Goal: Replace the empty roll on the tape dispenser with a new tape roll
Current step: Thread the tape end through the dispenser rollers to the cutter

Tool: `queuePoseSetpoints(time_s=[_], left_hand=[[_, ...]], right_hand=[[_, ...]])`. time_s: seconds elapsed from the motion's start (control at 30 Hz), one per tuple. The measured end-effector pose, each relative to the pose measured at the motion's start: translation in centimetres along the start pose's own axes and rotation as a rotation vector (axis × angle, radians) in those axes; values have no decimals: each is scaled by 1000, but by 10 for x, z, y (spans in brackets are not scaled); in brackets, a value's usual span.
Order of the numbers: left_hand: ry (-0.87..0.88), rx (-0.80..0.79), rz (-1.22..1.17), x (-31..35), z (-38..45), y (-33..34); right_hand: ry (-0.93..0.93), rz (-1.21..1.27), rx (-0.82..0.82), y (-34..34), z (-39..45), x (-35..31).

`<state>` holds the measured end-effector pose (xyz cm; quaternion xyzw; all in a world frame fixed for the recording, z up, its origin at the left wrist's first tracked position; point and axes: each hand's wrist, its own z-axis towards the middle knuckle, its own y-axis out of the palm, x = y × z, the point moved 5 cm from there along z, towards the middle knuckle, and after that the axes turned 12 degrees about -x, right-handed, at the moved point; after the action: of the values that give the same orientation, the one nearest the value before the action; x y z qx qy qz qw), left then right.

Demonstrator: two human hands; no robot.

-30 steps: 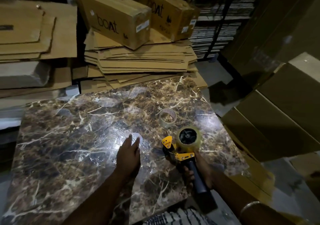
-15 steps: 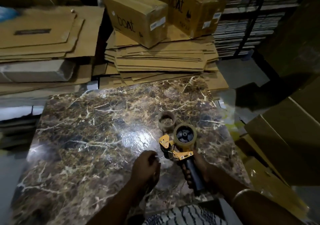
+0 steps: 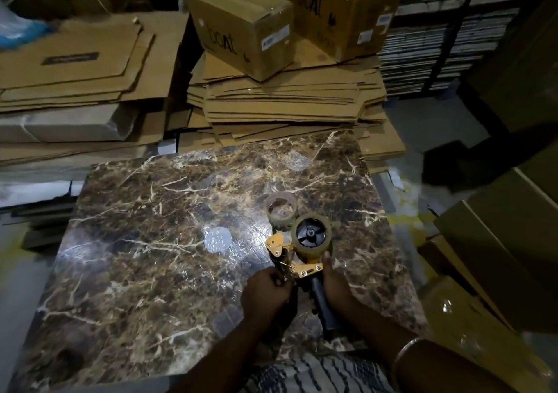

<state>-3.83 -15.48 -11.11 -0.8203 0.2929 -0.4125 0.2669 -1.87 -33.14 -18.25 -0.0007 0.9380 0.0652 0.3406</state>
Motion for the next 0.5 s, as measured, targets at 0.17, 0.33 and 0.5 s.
queuePoseSetpoints(time_s=[0.17, 0.33, 0.5], left_hand=[[26, 24, 27, 4, 0, 8], [43, 55, 32, 5, 1, 14], [100, 56, 42, 9, 0, 15]], right_hand=[[11, -73, 12, -5, 4, 9], [30, -118, 7, -9, 12, 15], [14, -186, -16, -23, 38, 38]])
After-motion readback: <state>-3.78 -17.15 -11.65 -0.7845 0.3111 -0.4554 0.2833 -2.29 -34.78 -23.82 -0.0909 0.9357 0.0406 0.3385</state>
